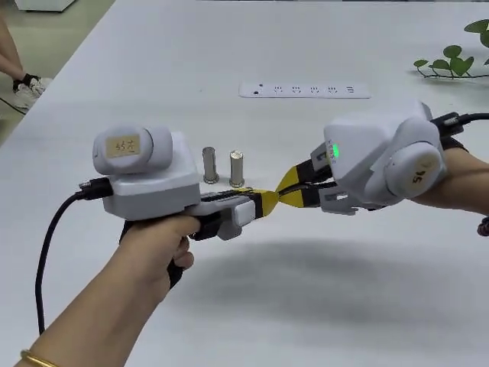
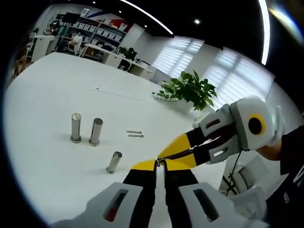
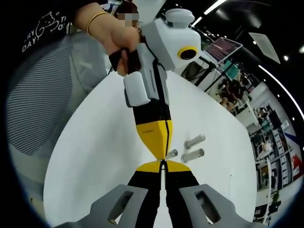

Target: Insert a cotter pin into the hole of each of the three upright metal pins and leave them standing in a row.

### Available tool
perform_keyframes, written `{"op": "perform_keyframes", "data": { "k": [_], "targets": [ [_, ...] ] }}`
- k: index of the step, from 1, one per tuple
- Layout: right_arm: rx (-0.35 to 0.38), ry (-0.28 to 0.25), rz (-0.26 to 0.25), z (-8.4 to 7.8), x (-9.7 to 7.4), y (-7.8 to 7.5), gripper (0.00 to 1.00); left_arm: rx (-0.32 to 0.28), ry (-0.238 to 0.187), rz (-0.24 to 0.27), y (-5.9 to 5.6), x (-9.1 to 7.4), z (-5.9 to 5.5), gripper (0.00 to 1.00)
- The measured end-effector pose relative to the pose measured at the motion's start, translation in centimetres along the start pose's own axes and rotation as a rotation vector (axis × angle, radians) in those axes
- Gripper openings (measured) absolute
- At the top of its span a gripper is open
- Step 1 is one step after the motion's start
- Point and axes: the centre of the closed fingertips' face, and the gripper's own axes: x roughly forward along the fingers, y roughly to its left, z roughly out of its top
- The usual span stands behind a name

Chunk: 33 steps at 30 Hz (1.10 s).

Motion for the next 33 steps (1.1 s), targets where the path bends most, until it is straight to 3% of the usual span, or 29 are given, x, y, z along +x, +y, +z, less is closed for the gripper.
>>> {"op": "perform_keyframes", "data": {
  "k": [12, 25, 33],
  "targets": [
    [0.014, -0.008, 0.001, 0.27, -0.02, 0.13, 0.00, -0.009, -0.010, 0.003, 0.13, -0.08, -0.06, 0.00],
    [0.141, -0.048, 0.003, 0.28, -0.10, 0.37, 0.00, 0.240, -0.015, -0.018, -0.17, -0.04, -0.22, 0.00],
    [0.204, -0.064, 0.009, -0.27, -0.08, 0.62, 0.00, 0.322, -0.006, -0.048, -0.34, -0.19, -0.37, 0.00]
  ]
}}
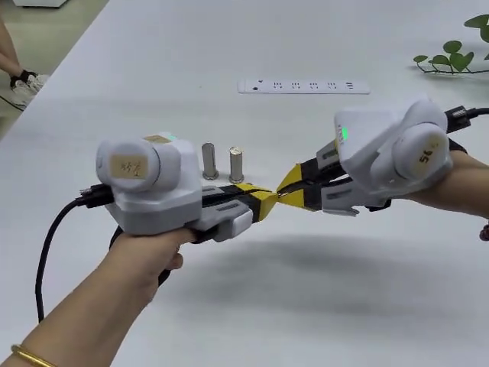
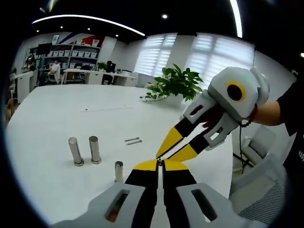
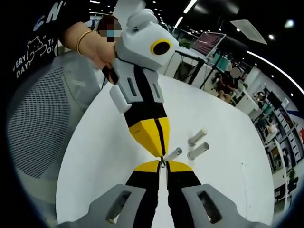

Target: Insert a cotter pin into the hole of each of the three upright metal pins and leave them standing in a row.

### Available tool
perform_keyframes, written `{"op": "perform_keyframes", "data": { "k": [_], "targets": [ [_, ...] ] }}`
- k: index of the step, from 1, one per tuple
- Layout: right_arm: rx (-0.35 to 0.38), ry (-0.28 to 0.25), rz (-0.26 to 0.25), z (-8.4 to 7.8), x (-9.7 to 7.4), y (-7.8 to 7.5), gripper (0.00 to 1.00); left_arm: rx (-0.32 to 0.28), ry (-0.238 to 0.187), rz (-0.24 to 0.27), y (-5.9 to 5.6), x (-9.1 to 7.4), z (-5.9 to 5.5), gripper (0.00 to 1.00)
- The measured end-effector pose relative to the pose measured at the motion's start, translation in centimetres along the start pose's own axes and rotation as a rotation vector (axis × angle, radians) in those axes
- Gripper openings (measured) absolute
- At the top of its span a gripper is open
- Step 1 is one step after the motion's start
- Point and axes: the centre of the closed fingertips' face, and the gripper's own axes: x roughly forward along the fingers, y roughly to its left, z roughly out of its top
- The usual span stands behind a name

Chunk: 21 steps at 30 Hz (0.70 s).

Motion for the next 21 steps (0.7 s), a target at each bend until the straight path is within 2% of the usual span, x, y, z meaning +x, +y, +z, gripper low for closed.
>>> {"op": "perform_keyframes", "data": {
  "k": [3, 6, 13, 15, 18, 21],
  "targets": [
    [0.042, -0.016, 0.010, -0.1, 0.0, 0.3, 0.02, 0.015, 0.000, -0.013, -0.1, -0.1, 0.0, 0.00],
    [0.114, -0.032, 0.027, -0.2, -0.1, 0.6, 0.04, 0.047, 0.011, -0.032, -0.2, -0.3, -0.2, 0.00],
    [0.285, -0.102, 0.090, 0.1, -0.5, 1.5, 0.06, 0.175, 0.047, -0.092, -0.5, -0.8, -0.9, 0.00],
    [0.338, -0.116, 0.119, 0.1, -0.5, 1.9, 0.06, 0.191, 0.060, -0.116, -0.6, -0.9, -1.3, 0.00],
    [0.401, -0.143, 0.147, 0.2, -0.5, 2.3, 0.07, 0.247, 0.070, -0.158, -0.9, -1.1, -1.6, 0.00],
    [0.450, -0.172, 0.176, 0.6, -0.6, 2.7, 0.07, 0.261, 0.072, -0.196, -1.4, -1.2, -1.7, 0.00]
  ]
}}
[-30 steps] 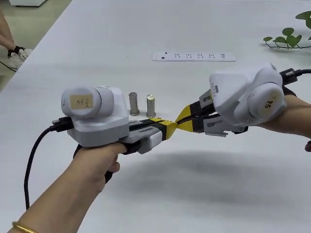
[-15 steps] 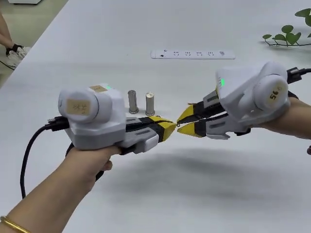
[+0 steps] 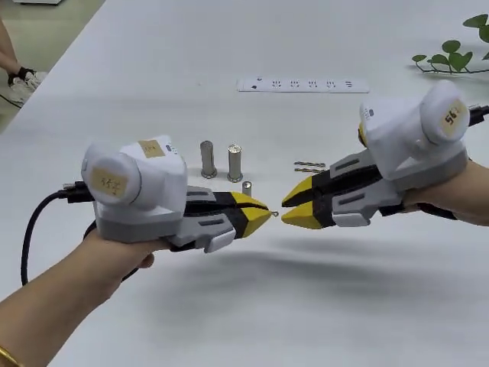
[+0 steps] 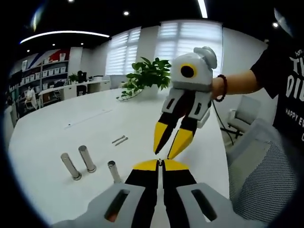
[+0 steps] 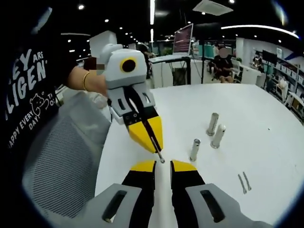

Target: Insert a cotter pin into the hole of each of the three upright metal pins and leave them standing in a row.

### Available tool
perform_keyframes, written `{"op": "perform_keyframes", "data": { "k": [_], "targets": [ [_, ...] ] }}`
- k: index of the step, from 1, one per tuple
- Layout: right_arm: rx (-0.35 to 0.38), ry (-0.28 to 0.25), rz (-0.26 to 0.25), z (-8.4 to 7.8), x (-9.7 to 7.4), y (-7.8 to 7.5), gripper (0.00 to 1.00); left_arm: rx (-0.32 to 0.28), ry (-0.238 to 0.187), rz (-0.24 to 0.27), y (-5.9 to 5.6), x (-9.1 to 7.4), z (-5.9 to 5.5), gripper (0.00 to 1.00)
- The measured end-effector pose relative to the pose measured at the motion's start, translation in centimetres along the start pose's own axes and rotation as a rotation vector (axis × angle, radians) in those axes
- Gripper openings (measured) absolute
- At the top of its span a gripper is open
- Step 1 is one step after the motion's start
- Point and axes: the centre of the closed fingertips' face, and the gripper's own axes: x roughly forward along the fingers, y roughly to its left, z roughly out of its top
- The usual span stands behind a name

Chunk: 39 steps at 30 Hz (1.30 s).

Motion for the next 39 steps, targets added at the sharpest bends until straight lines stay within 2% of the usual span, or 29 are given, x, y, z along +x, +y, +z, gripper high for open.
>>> {"op": "perform_keyframes", "data": {
  "k": [1, 8, 13, 20, 23, 32, 39],
  "targets": [
    [0.009, -0.005, 0.007, 0.0, 0.0, 0.1, 0.07, 0.016, 0.001, -0.025, -0.3, 0.0, 0.0, 0.00],
    [0.099, -0.051, 0.083, 0.0, -0.1, 1.1, 0.07, 0.039, -0.002, -0.058, -0.7, -0.1, 0.0, 0.00],
    [0.137, -0.065, 0.116, -0.1, -0.1, 1.8, 0.07, 0.051, -0.018, -0.104, -1.8, -0.2, 0.3, 0.00],
    [0.133, -0.056, 0.138, -0.4, -0.1, 2.5, 0.05, 0.060, -0.024, -0.126, -2.5, -0.3, 0.4, 0.00],
    [0.115, -0.044, 0.151, -0.5, 0.0, 2.9, 0.04, 0.046, -0.043, -0.137, -2.8, -0.4, 0.6, 0.00],
    [0.098, -0.056, 0.169, 0.0, 0.0, 3.3, 0.00, 0.027, -0.052, -0.148, -2.9, -0.5, 0.6, 0.00],
    [0.062, -0.043, 0.165, 0.1, 0.0, 3.3, 0.00, 0.018, -0.052, -0.144, -2.9, -0.6, 0.4, 0.00]
  ]
}}
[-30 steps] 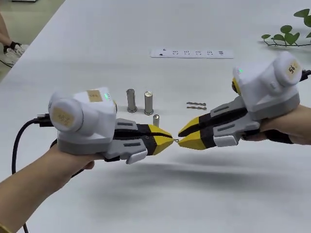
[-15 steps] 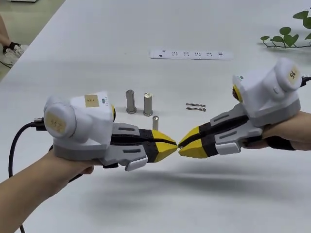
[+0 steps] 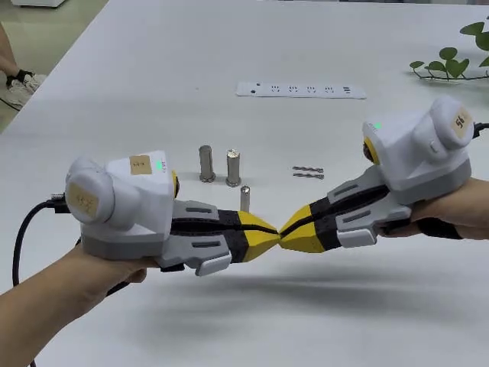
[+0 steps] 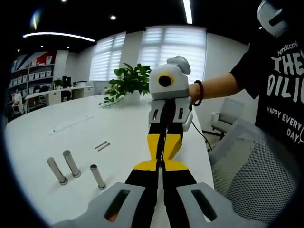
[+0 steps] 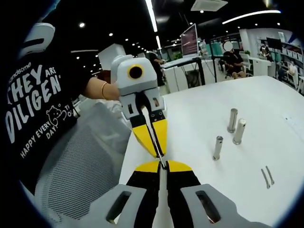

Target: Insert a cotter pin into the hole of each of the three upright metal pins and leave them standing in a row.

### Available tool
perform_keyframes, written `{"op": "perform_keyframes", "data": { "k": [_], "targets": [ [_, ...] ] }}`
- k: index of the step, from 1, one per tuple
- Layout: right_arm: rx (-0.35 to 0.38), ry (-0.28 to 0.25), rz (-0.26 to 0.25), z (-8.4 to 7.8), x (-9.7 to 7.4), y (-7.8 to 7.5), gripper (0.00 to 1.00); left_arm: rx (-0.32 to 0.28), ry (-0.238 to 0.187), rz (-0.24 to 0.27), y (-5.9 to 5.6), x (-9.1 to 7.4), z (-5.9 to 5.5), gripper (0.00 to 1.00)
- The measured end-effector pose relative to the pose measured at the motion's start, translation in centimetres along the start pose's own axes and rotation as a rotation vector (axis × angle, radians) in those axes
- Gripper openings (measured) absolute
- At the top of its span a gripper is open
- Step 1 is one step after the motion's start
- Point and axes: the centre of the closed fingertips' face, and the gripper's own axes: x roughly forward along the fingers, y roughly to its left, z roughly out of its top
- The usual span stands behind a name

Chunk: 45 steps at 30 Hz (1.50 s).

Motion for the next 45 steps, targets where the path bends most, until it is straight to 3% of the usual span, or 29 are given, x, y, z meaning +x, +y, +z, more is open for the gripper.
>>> {"op": "perform_keyframes", "data": {
  "k": [10, 21, 26, 31, 37, 45],
  "targets": [
    [-0.116, 0.056, -0.014, 0.0, 0.1, 0.0, 0.00, 0.018, 0.007, 0.022, 0.1, -0.2, -0.1, 0.00],
    [-0.199, 0.122, -0.078, -0.2, -0.1, -1.3, 0.00, 0.015, 0.024, 0.099, 1.2, -0.2, -0.6, 0.08],
    [-0.202, 0.168, -0.125, -0.7, -0.4, -2.5, 0.00, 0.035, 0.047, 0.165, 1.9, -0.3, -1.3, 0.14],
    [-0.196, 0.187, -0.157, -1.1, -0.5, -3.4, 0.00, 0.032, 0.045, 0.211, 2.5, -0.3, -1.8, 0.15],
    [-0.192, 0.193, -0.184, -1.1, -0.7, -4.5, 0.00, 0.004, 0.043, 0.300, 3.9, -0.5, -2.9, 0.19],
    [-0.195, 0.245, -0.223, -1.7, -0.6, -6.3, 0.00, -0.019, 0.029, 0.405, 6.0, -1.0, -3.0, 0.24]
  ]
}}
